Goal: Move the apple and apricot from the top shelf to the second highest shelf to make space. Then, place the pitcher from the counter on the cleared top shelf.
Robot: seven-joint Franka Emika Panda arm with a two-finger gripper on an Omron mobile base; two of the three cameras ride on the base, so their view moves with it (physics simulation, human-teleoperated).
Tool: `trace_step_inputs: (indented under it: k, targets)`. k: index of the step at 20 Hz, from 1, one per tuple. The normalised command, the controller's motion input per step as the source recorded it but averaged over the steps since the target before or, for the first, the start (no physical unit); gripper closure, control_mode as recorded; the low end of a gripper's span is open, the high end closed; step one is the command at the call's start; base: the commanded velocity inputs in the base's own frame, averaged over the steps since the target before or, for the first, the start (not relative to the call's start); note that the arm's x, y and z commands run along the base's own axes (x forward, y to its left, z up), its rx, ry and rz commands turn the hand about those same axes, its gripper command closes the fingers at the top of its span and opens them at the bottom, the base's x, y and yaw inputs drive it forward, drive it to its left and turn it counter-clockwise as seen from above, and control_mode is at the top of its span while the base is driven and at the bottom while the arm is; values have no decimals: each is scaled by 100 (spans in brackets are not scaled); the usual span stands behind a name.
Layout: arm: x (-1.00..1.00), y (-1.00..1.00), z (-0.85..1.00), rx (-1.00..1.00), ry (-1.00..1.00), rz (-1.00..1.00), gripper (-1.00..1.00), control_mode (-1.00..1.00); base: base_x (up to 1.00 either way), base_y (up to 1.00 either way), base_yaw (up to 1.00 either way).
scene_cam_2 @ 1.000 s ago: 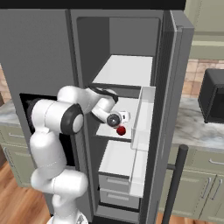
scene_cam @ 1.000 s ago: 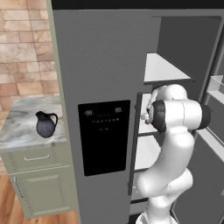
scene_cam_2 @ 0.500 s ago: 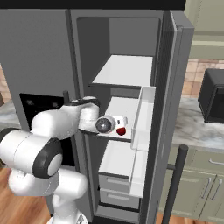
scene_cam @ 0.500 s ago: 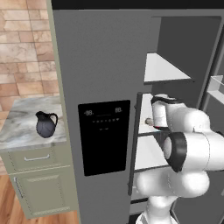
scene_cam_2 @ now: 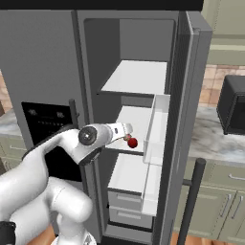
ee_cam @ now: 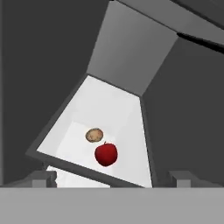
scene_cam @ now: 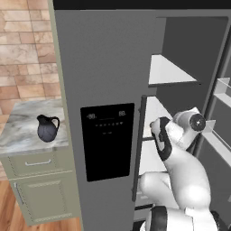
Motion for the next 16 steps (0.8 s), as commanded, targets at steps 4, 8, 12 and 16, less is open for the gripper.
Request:
trace_step_inputs:
  k: [4,8,12,16]
  targets:
    - [-86,-43,100,-5,23,-1,-100,-100,0,0,0]
    - [-95,-36,89,-6,27,0,-100,-100,0,0,0]
    - [-90,18,6,-13,9,3,-100,-100,0,0,0]
    - [-32,75,-26,-3,0,2,-100,-100,0,0,0]
